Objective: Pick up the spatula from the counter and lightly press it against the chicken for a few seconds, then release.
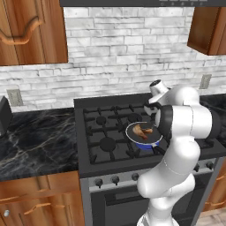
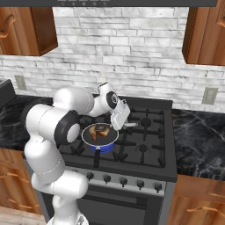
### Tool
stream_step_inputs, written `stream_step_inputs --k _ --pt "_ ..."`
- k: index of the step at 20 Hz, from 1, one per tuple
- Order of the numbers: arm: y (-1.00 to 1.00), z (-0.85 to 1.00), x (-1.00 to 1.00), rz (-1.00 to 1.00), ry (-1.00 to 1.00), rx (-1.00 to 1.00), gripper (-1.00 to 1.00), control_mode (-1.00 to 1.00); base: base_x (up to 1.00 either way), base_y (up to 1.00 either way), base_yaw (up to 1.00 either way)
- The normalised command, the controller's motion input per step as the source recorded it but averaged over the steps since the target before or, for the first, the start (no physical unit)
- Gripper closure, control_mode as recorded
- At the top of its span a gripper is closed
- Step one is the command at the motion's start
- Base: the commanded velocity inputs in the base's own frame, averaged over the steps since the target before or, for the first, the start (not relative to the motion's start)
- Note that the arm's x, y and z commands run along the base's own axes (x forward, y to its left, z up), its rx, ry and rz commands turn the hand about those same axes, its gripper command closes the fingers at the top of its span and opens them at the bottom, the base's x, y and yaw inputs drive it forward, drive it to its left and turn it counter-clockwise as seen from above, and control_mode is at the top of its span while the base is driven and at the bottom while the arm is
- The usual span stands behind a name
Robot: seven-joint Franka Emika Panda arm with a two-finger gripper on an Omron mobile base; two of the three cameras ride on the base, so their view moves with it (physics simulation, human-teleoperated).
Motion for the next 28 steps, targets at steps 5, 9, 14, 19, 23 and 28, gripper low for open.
stream_step_inputs --k 5,9,14,19,23,28 --pt "0.0 -0.12 0.0 0.02 0.0 -0.04 1.0 -1.0 0.0 0.0 0.0" --pt "0.0 -0.09 -0.01 0.02 -0.01 -0.03 1.0 -1.0 0.0 0.0 0.0" --pt "0.0 -0.07 -0.02 0.02 -0.02 -0.03 1.0 -1.0 0.0 0.0 0.0" --pt "0.0 0.0 -0.02 0.02 -0.01 -0.01 1.0 -1.0 0.0 0.0 0.0" --pt "0.0 0.0 0.0 0.01 0.0 0.0 1.0 -1.0 0.0 0.0 0.0" --pt "0.0 0.01 -0.01 0.01 0.0 0.0 1.0 -1.0 0.0 0.0 0.0"
